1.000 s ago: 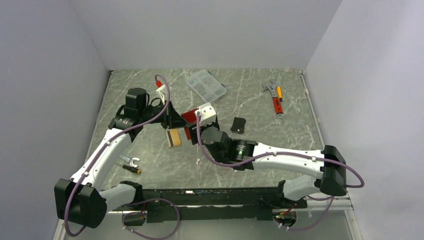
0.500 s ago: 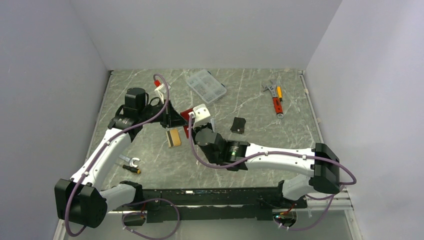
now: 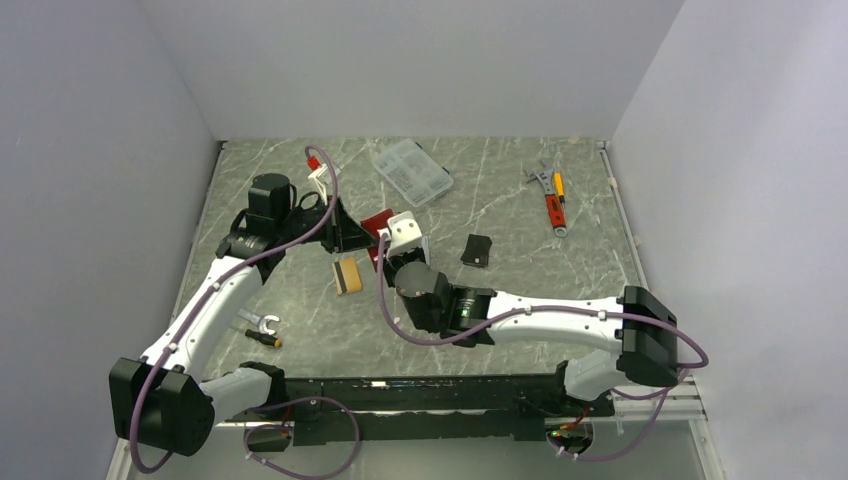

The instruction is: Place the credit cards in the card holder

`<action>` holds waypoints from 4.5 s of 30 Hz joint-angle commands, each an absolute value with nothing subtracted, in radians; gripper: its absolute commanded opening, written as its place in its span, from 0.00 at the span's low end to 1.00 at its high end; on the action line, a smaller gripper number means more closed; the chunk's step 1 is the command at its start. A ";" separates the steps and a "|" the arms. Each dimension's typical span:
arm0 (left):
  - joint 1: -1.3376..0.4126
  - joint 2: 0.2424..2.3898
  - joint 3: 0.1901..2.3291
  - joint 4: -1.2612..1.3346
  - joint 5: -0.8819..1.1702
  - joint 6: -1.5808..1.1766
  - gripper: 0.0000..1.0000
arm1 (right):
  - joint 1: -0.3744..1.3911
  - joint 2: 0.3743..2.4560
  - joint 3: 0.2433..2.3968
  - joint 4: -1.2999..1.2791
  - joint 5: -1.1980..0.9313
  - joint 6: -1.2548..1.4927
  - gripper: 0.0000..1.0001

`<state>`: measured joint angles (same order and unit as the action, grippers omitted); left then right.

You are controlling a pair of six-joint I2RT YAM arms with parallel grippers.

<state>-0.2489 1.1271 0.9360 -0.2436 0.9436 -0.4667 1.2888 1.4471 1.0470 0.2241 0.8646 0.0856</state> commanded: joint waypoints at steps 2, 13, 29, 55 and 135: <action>-0.252 1.091 0.934 -0.248 1.011 -0.479 0.00 | 1.272 1.396 0.999 0.360 0.990 0.034 0.00; -0.253 1.097 0.935 -0.248 1.011 -0.482 0.00 | 1.243 1.353 0.979 0.320 0.975 0.101 0.00; -0.252 1.112 0.951 -0.272 0.974 -0.469 0.00 | 1.302 1.317 1.007 0.209 0.838 0.153 0.61; -0.251 1.093 0.942 -0.256 1.005 -0.482 0.00 | 1.299 1.500 1.033 0.386 0.971 0.008 0.00; -0.240 1.301 1.040 -0.634 0.742 0.244 0.81 | 0.909 1.250 0.946 -0.215 0.439 0.447 0.67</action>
<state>-0.3546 1.3888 0.9276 -0.5304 0.7532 0.0719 0.9356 1.1656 0.8375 -0.2859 0.5838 0.4713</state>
